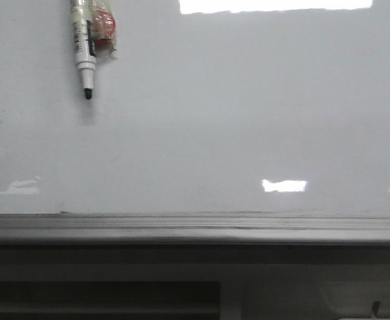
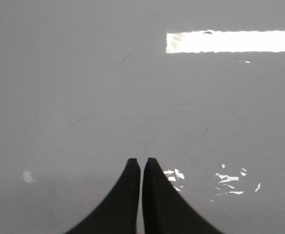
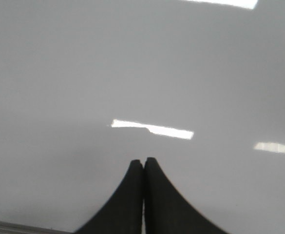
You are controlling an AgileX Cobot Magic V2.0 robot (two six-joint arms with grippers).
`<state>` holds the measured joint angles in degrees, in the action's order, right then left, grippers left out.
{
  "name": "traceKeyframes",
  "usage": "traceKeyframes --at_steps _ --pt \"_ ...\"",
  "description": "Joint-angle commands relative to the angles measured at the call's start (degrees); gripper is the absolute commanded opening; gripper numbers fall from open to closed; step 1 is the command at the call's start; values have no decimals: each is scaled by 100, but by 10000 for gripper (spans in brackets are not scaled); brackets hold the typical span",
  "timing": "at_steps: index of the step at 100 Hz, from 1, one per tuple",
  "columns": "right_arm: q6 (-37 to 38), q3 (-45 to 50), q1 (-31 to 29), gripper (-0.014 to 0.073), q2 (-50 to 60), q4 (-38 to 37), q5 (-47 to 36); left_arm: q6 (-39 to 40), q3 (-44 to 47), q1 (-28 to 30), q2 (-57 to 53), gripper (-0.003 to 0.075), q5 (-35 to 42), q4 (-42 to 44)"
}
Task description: Write number 2 on whiteboard
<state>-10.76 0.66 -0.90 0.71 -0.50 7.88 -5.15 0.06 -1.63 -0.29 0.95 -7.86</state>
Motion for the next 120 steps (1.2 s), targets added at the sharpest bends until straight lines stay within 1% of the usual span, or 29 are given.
traceKeyframes --at_steps 1,92,99,106,120 --pt "-4 151 -30 -57 79 -49 -471 61 74 6 -150 -20 453 -36" --pt "-4 151 -30 -57 79 -25 -521 61 74 6 -150 -20 453 -36" --pt "-4 151 -30 -57 79 147 -595 61 74 6 -150 -20 453 -48" --pt "-4 151 -30 -57 79 587 -684 61 74 6 -150 -20 453 -122" --pt "-4 151 -30 -57 79 1517 -1051 61 74 6 -150 -20 453 -941"
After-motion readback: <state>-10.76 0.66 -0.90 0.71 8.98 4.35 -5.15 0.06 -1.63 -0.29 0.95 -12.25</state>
